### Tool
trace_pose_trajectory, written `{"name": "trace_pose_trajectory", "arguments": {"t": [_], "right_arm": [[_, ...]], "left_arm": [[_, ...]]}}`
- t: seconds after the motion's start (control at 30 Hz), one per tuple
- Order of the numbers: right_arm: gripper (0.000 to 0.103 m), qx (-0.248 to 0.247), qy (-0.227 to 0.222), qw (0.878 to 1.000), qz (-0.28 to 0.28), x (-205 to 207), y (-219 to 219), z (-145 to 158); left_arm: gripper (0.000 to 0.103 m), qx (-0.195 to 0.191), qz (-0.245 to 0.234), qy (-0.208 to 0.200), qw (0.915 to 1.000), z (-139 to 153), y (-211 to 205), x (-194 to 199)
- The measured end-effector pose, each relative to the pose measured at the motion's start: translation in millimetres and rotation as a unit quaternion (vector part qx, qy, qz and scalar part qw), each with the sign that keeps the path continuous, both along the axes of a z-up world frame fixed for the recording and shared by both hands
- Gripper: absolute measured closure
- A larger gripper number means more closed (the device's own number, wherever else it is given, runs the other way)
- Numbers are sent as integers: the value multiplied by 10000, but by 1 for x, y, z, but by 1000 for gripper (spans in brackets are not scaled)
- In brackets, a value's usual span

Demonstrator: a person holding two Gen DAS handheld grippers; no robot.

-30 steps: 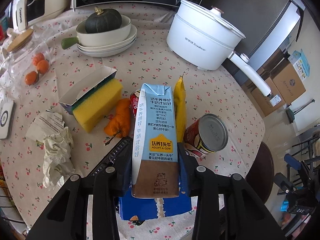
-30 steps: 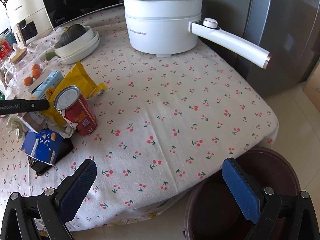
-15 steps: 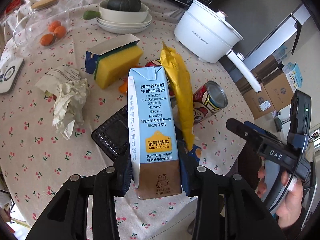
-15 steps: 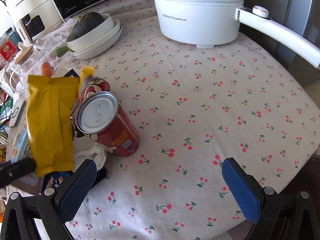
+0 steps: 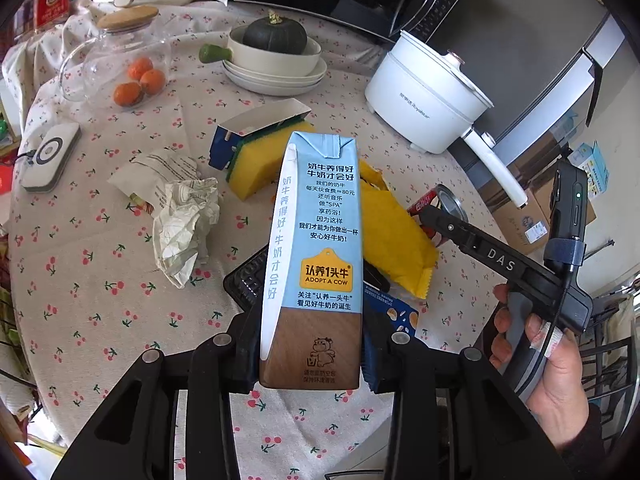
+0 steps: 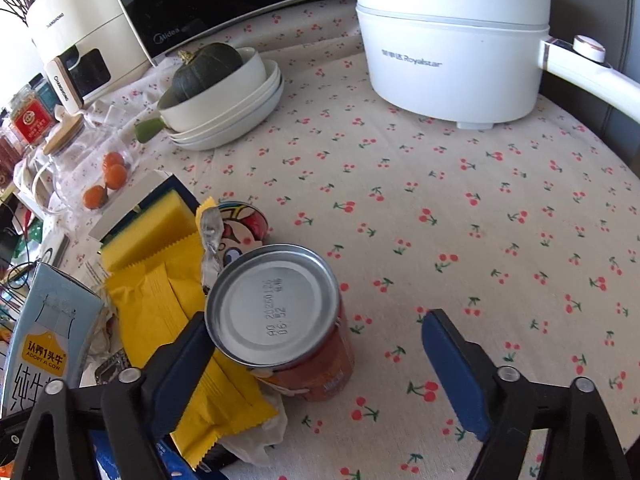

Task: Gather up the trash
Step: 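Grasp the milk carton with the left tool while the right tool grasps the red can, then carry the carton and can over the brown bin and open both tools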

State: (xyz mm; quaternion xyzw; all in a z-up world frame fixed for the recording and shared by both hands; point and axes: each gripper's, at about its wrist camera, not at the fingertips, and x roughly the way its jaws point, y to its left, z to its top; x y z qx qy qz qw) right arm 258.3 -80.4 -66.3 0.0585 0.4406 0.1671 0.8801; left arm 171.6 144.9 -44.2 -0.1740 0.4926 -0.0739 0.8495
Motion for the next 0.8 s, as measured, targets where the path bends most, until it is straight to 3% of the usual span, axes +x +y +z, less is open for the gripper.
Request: {"name": "trace_pose_trajectory", "arguments": {"t": [0.03,0.13,0.37,0.6,0.8], "right_arm": [[47,6,-23,10000,53,-1,1,1],[47,-147,-142,9998,-47,-6,-5,11],[47,13,-318,9991,-265,-29,-50,47],[47,-186,-374,9980,-479,-67,-113,66],[47,-228,-280,9964,-761,-106,-178,65]], "left_arm": [[63,-22,23,-17,10000,1,1,-1],[63,-92,79,-54,9999,4,3,-4],[63,-111,-146,-291,9994,20,-19,-12],[63,-209,-705,-366,9966,26,-73,-13],[63,-229,-1346,-395,9899,25,-140,-18]]}}
